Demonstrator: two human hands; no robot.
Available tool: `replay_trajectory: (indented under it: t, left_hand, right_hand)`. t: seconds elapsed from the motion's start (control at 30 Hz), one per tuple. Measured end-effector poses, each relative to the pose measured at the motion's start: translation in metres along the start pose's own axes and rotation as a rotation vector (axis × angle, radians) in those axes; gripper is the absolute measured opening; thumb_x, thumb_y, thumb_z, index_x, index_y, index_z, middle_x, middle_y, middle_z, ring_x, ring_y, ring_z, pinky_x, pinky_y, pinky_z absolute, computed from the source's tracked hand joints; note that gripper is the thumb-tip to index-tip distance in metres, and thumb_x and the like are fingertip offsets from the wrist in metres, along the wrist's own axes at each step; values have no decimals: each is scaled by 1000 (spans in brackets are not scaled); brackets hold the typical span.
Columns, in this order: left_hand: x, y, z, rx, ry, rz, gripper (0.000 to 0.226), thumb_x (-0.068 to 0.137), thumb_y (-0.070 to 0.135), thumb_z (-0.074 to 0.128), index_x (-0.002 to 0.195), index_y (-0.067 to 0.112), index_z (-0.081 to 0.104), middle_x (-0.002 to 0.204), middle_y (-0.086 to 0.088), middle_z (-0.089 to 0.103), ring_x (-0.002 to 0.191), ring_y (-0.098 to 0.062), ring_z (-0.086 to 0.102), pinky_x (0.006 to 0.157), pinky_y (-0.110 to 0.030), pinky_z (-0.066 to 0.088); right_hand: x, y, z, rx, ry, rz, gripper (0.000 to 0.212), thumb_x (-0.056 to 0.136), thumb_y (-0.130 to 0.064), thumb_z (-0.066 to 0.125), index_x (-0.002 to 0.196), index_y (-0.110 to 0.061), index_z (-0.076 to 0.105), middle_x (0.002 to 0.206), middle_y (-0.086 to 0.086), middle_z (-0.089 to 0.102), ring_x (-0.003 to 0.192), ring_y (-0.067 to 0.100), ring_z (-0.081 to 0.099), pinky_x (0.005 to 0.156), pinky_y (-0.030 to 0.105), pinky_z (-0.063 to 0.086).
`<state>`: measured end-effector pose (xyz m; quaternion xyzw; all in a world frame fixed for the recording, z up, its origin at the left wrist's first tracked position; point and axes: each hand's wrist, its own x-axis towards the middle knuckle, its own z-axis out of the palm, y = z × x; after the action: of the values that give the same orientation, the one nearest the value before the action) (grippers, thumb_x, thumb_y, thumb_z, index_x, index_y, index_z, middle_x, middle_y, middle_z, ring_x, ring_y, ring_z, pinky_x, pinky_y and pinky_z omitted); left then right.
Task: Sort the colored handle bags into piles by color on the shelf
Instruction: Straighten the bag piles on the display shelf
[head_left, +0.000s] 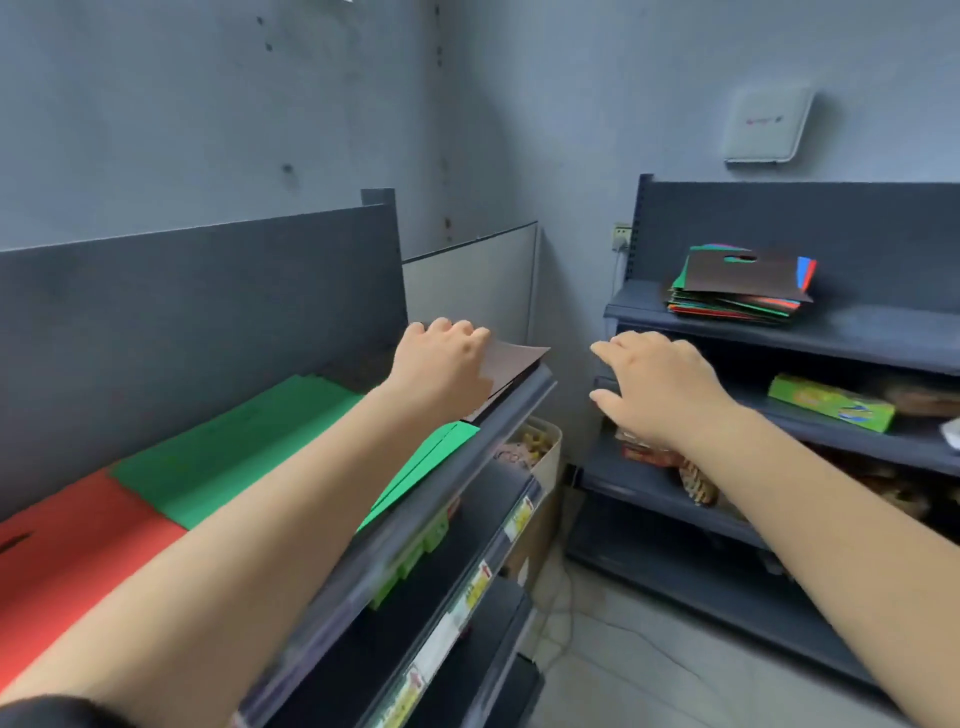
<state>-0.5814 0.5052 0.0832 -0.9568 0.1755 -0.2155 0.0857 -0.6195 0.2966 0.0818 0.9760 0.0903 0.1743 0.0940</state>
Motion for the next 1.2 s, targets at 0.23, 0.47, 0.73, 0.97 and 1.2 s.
replay_trajectory:
  t: [0.23,0.47,0.73,0.97,1.2]
  left_hand:
    - [121,35,25,-25,94,193,43,91,44,48,125,18,48,126,-2,53,115,-25,48,89,-35,36]
    - [214,70,45,-71,115,291,42,93,41,47,126,17,46,130,-3,51,118,-25,46,91,-35,35]
    - [310,123,77,-81,117,340,45,92,41,46,131,19,45,133,-1,49,122,-24,44,94,-36,34]
    - [400,182,115,-32,113,342,43,92,42,46,128,17,46,128,-2,51,118,-24,46,92,-35,35]
    - [486,246,155,-63,82,312,42,93,42,45,127,18,46,129,-1,50,119,-24,46,90,-33,35]
  right_hand:
    - [53,84,21,-148,-13,189,54,93,-48,44,139,-20,39,138,2,45,129,24,40,99,38,36]
    - [86,147,47,-141,-18,341,53,94,-46,47,139,-19,40,141,3,44,131,24,38,101,40,36]
    - [130,225,92,-137,-48,408,49,94,-45,47,135,-18,42,137,3,45,129,24,38,99,39,35]
    - [185,312,140,-104,-62,380,53,94,-45,45,139,-18,38,140,4,42,133,24,33,101,40,32]
    - [230,406,187,-95,-85,372,54,94,-48,45,139,-19,38,138,2,43,131,24,35,102,40,33]
